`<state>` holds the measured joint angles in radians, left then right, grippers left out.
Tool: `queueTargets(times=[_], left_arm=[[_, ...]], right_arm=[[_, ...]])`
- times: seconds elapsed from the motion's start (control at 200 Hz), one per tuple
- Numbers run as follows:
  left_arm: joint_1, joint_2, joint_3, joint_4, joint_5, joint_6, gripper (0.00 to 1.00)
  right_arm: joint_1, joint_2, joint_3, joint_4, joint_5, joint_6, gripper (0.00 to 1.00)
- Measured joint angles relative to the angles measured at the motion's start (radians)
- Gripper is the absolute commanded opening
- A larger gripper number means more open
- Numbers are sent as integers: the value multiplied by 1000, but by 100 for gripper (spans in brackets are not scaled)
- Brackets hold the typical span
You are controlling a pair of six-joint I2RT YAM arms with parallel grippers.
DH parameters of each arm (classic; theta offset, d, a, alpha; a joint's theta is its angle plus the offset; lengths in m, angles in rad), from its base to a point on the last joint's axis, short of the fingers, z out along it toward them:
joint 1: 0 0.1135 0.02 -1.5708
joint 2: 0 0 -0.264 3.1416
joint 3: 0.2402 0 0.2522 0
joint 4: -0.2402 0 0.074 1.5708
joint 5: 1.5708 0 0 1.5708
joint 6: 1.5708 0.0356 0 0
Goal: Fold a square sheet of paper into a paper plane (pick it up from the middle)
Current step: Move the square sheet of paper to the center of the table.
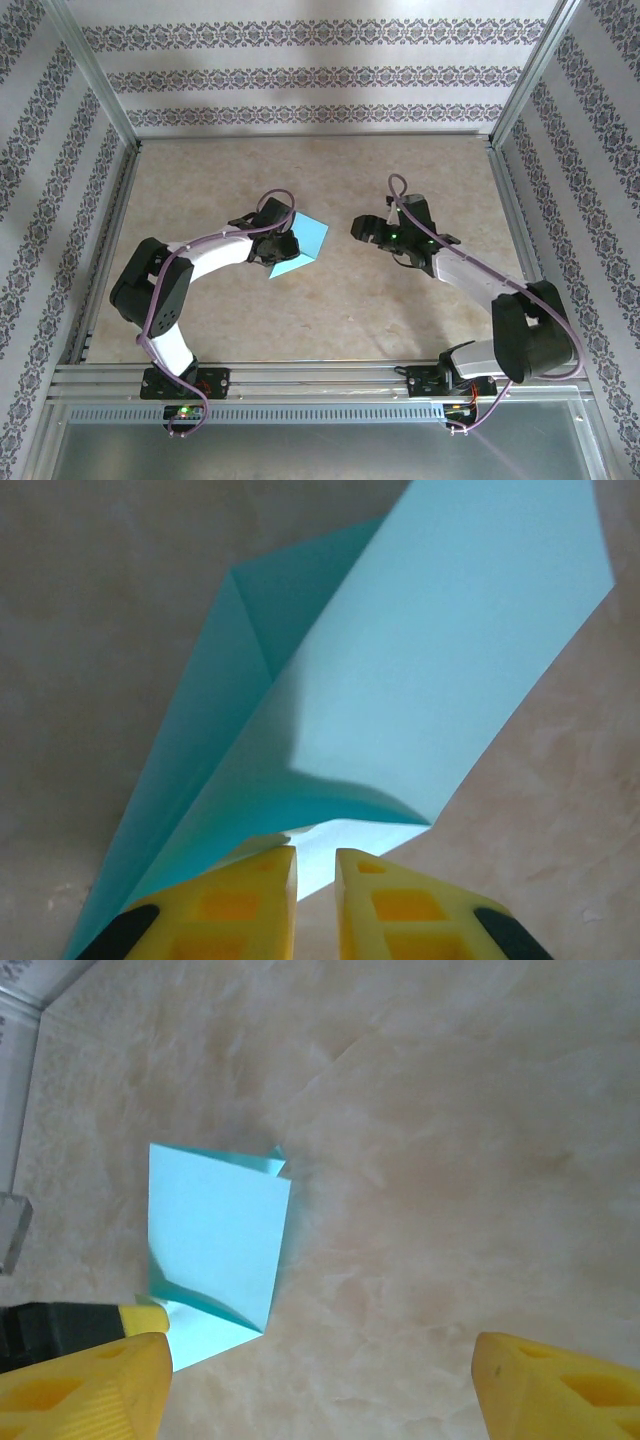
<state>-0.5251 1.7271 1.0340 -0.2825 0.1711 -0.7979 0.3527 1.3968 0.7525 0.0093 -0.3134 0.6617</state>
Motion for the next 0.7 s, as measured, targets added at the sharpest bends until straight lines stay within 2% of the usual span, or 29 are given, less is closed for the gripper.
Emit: queueTargets(times=[0.47,0.7], left_arm=[[32,62,-5,40,-26,-5,17],[48,82,-19,70,10,-44,16]], right_arm=[[39,131,63,47,-71,71,78],[51,171,68,53,-122,146,76]])
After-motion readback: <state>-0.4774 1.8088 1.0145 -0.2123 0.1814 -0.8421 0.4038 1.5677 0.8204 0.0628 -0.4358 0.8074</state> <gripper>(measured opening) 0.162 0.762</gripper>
